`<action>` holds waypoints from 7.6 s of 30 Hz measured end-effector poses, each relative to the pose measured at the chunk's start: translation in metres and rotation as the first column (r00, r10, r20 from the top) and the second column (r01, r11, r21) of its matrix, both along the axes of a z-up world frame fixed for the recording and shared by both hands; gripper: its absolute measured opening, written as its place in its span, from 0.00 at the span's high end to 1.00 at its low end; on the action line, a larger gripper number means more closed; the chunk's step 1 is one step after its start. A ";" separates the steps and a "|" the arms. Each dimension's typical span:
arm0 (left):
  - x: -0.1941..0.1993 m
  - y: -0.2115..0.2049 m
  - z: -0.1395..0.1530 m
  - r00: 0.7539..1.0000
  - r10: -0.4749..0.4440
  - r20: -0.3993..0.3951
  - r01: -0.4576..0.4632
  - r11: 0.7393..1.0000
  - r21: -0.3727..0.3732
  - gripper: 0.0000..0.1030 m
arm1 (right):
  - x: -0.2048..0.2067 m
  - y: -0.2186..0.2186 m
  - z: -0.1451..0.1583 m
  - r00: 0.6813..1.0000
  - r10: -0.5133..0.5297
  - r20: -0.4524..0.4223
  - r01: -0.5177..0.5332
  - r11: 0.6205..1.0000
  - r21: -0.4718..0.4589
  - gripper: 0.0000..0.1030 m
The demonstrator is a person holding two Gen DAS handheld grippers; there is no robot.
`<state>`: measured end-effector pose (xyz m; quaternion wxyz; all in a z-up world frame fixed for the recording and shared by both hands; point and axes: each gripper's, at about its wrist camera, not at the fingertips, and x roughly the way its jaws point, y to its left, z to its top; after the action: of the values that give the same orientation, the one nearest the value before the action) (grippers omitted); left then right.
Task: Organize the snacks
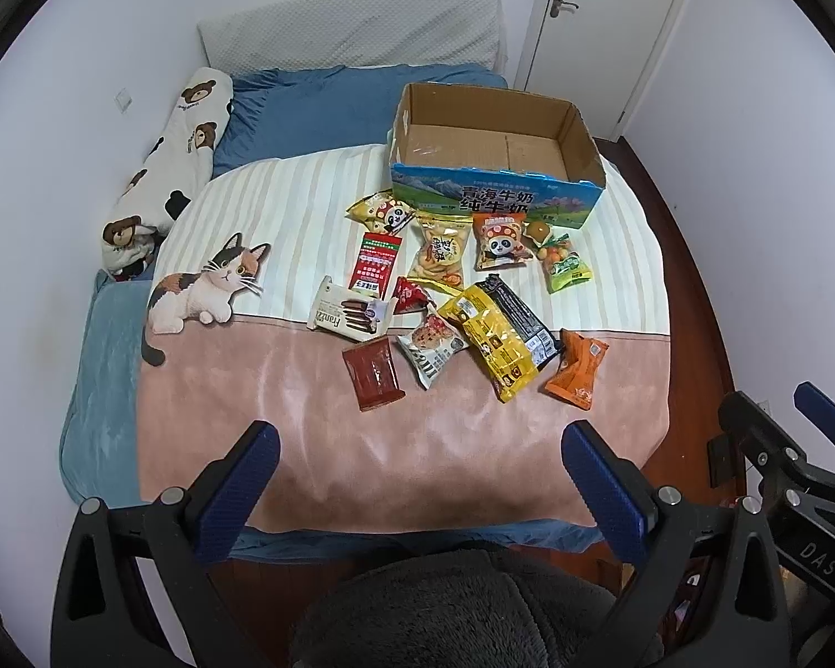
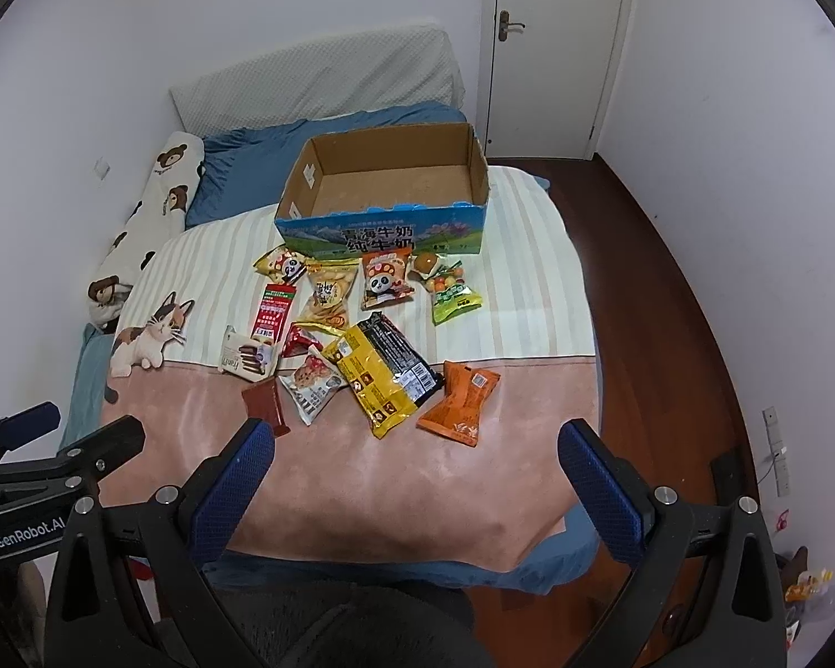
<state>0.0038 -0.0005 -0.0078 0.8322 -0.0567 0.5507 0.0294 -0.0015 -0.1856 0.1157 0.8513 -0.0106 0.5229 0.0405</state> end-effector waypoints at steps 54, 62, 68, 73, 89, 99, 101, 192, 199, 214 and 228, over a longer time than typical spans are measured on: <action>0.028 0.011 0.000 1.000 -0.009 0.008 0.009 1.000 0.000 0.00 | 0.036 0.009 -0.003 1.000 -0.022 0.008 0.022 1.000 0.008 0.00; 0.035 0.014 0.003 1.000 -0.006 0.014 0.006 1.000 -0.007 0.00 | 0.036 0.010 -0.002 1.000 -0.022 0.014 0.021 1.000 0.007 0.00; 0.033 0.016 0.004 1.000 0.003 0.024 -0.003 1.000 -0.009 0.00 | 0.037 0.010 -0.002 1.000 -0.024 0.014 0.024 1.000 0.012 0.00; 0.046 0.030 -0.012 0.997 0.070 0.042 -0.070 0.998 0.004 0.00 | 0.055 0.007 -0.020 1.000 -0.025 -0.008 0.025 0.999 0.034 0.00; 0.131 0.087 -0.207 0.932 0.225 -0.285 -0.195 0.972 0.130 0.00 | 0.199 0.060 -0.287 0.907 0.198 -0.371 -0.233 0.971 -0.051 0.00; 0.145 0.151 -0.291 0.788 0.370 -0.493 -0.515 0.834 -0.198 0.00 | 0.211 0.092 -0.357 0.841 0.247 -0.482 -0.301 0.953 -0.037 0.00; 0.154 0.166 -0.305 0.753 0.410 -0.515 -0.597 0.755 -0.272 0.00 | 0.211 0.094 -0.364 0.845 0.223 -0.487 -0.297 0.951 -0.080 0.00; 0.498 0.026 -0.178 0.957 -0.045 -0.288 -0.013 0.980 -0.196 0.46 | 0.452 0.046 -0.313 0.939 -0.077 -0.336 0.147 0.971 0.187 0.14; 0.520 0.018 -0.208 0.935 -0.072 -0.347 0.004 0.981 -0.195 0.45 | 0.485 0.041 -0.352 0.918 -0.097 -0.384 0.153 0.981 0.119 0.14; 0.519 0.013 -0.203 0.943 -0.111 -0.314 0.040 0.974 -0.225 0.05 | 0.501 0.042 -0.356 0.910 -0.057 -0.412 0.101 0.991 0.086 0.03; 0.438 0.018 -0.128 0.992 -0.107 -0.074 0.096 0.986 -0.136 0.05 | 0.416 0.040 -0.300 0.969 -0.053 -0.240 0.074 0.994 0.078 0.03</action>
<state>0.4415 0.0171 -0.1354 0.8040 -0.0825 0.5869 -0.0475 0.4145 -0.1452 -0.1843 0.7832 0.0478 0.6188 0.0367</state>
